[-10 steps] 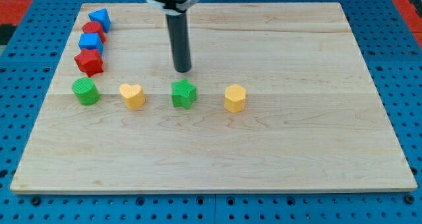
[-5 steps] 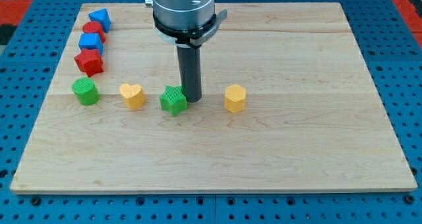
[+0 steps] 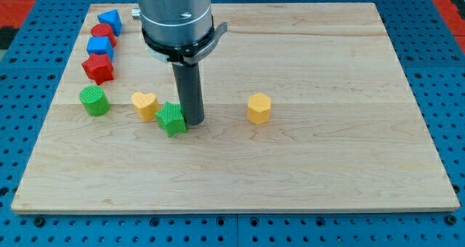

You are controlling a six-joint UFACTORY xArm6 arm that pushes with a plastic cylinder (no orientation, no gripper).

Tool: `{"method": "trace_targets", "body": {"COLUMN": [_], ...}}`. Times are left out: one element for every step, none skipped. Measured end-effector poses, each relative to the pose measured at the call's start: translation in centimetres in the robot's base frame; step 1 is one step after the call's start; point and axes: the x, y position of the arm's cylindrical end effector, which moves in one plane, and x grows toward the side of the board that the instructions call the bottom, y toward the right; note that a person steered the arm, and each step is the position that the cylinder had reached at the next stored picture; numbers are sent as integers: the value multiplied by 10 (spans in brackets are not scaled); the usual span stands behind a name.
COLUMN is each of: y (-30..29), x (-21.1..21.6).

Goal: Push the green star towards the center left

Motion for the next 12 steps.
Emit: {"method": "trace_targets", "body": {"y": [0, 5, 1, -7, -20, -24, -31, -49, -65, -77, -86, -97], "x": [11, 6, -7, -4, 6, 10, 14, 14, 14, 14, 14, 14]}}
